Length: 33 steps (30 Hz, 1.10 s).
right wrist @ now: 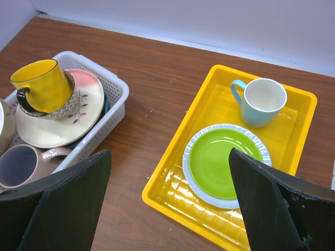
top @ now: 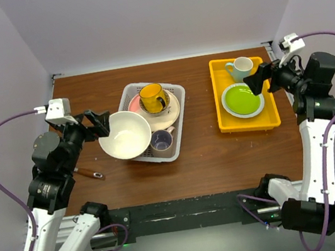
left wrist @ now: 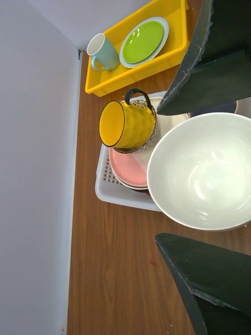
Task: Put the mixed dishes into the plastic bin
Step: Reset both arms
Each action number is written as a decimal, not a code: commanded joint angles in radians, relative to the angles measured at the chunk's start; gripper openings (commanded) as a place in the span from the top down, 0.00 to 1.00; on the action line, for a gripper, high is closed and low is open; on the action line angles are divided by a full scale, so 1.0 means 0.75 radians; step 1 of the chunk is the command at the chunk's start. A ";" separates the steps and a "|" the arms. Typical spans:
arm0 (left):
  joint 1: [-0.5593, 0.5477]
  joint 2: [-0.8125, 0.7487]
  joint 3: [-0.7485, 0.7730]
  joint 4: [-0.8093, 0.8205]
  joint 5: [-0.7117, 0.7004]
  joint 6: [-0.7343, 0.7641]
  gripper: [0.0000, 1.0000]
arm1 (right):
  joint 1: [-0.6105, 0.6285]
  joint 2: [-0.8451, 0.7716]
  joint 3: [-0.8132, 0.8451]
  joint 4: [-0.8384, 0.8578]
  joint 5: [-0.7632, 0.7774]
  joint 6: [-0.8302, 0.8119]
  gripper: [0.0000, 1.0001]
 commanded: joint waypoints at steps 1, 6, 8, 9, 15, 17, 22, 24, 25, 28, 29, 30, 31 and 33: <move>0.001 -0.013 0.060 0.016 0.007 0.004 0.00 | -0.007 -0.030 0.064 0.025 0.021 0.032 0.02; 0.001 -0.019 0.073 0.007 0.005 0.008 0.00 | -0.007 -0.034 0.072 0.023 0.015 0.032 0.02; 0.001 -0.019 0.081 0.005 0.005 0.010 0.00 | -0.007 -0.034 0.074 0.021 0.011 0.030 0.02; 0.001 -0.021 0.083 0.003 0.005 0.010 0.00 | -0.007 -0.034 0.074 0.019 0.011 0.028 0.02; 0.001 -0.019 0.091 0.001 0.005 0.012 0.00 | -0.007 -0.034 0.084 0.013 0.003 0.026 0.02; 0.001 -0.019 0.097 -0.001 0.007 0.014 0.00 | -0.007 -0.036 0.088 0.009 -0.002 0.024 0.02; 0.001 -0.021 0.101 -0.005 0.007 0.014 0.00 | -0.007 -0.038 0.096 0.003 -0.012 0.024 0.02; 0.001 -0.023 0.101 -0.007 0.007 0.012 0.00 | -0.007 -0.038 0.096 0.003 -0.016 0.024 0.02; 0.001 -0.023 0.101 -0.005 0.007 0.012 0.00 | -0.007 -0.036 0.098 0.003 -0.020 0.024 0.02; 0.001 -0.021 0.103 -0.005 0.009 0.012 0.00 | -0.007 -0.036 0.098 0.001 -0.028 0.026 0.02; 0.001 -0.021 0.103 -0.005 0.009 0.010 0.00 | -0.009 -0.036 0.100 -0.001 -0.028 0.026 0.02; 0.001 -0.021 0.103 -0.005 0.011 0.010 0.00 | -0.007 -0.036 0.102 0.001 -0.028 0.026 0.02; 0.001 -0.023 0.103 -0.007 0.013 0.008 0.00 | -0.007 -0.038 0.102 -0.001 -0.030 0.026 0.02; 0.001 -0.025 0.103 -0.011 0.014 0.010 0.00 | -0.007 -0.036 0.107 -0.001 -0.036 0.028 0.02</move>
